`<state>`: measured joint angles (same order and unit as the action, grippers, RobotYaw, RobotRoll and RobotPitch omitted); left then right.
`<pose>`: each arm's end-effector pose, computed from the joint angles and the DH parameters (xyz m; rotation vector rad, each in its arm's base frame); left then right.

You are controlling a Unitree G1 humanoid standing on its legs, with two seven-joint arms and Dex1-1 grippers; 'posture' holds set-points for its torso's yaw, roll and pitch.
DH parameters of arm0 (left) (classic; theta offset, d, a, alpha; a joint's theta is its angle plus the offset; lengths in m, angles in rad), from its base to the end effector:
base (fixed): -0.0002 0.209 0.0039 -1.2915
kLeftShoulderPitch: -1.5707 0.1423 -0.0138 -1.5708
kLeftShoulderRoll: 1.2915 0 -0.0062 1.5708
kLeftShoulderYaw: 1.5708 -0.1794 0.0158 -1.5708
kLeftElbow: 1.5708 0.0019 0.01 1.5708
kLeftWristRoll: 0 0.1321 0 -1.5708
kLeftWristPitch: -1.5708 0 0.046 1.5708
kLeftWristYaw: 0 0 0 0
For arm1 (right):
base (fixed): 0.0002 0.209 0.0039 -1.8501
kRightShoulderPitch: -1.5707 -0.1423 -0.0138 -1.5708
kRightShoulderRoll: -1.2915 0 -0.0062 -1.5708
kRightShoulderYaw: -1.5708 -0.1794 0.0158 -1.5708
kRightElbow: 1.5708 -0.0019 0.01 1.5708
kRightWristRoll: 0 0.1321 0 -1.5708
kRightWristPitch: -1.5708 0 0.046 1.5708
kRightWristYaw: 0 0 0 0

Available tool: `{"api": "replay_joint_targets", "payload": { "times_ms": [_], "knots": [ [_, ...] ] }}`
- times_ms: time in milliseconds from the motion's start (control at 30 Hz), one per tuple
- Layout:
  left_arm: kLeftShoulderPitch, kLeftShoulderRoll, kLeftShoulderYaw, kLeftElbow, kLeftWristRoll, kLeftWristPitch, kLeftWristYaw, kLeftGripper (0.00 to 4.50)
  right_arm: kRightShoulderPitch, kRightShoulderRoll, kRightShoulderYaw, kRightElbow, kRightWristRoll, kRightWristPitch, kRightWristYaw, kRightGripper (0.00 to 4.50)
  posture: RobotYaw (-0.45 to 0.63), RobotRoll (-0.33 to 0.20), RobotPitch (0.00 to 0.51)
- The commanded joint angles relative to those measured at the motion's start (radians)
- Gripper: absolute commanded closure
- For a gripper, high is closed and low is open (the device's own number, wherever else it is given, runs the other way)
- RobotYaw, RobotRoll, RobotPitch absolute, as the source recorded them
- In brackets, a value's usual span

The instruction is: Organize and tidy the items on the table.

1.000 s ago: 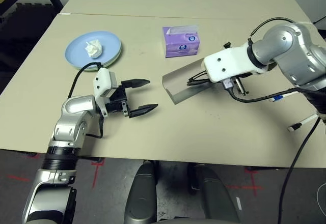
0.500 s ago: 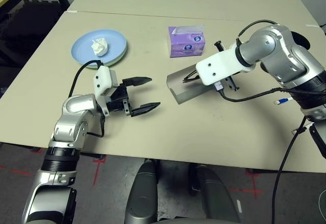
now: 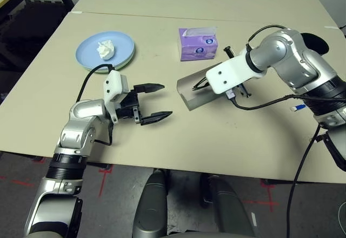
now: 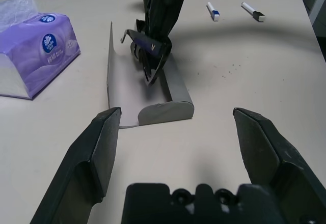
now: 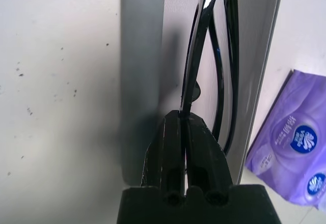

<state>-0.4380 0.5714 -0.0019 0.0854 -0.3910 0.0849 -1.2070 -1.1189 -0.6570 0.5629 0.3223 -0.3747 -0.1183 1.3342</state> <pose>0.2674 0.2304 0.1607 0.3167 -0.1306 -1.2337 0.3152 -0.1345 0.2692 -1.6459 0.1735 1.2782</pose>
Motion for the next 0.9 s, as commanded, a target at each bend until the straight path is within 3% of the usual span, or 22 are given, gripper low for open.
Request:
{"api": "replay_joint_targets", "payload": {
  "times_ms": [33,867,900],
  "knots": [
    [0.024,0.005,-0.006,-0.021,-0.003,-0.002,-0.001,0.0,0.005,0.012,0.002,0.009,-0.016,-0.004,0.012,4.48,0.3,0.0,0.234],
    [0.023,-0.015,-0.011,0.001,0.009,-0.04,0.02,0.0,-0.036,0.023,0.014,0.037,-0.064,-0.056,0.143,4.48,0.33,0.0,0.216],
    [0.025,-0.013,-0.01,0.001,0.009,-0.04,0.021,0.0,-0.039,0.028,0.015,0.044,-0.069,-0.06,0.14,4.19,0.33,0.0,0.216]
  ]
}}
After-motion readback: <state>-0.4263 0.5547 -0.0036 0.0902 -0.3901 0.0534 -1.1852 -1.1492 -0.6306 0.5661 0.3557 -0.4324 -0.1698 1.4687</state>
